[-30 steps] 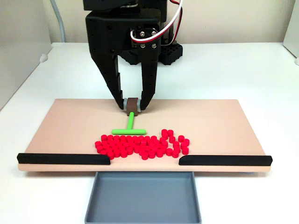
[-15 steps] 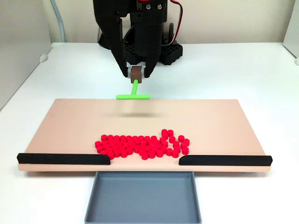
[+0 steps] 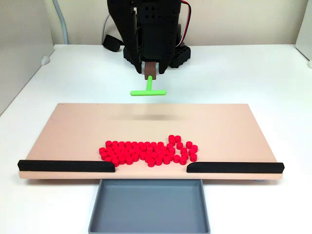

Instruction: Gather the bottom side granules

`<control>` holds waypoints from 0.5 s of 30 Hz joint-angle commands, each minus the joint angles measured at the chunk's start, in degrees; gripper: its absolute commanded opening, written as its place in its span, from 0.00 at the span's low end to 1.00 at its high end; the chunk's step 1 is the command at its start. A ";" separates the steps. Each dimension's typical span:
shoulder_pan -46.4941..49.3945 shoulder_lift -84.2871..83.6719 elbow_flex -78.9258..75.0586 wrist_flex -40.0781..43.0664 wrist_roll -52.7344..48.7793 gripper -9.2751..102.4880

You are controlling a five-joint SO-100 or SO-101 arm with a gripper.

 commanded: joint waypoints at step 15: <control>-2.46 2.72 0.00 0.97 -0.97 0.08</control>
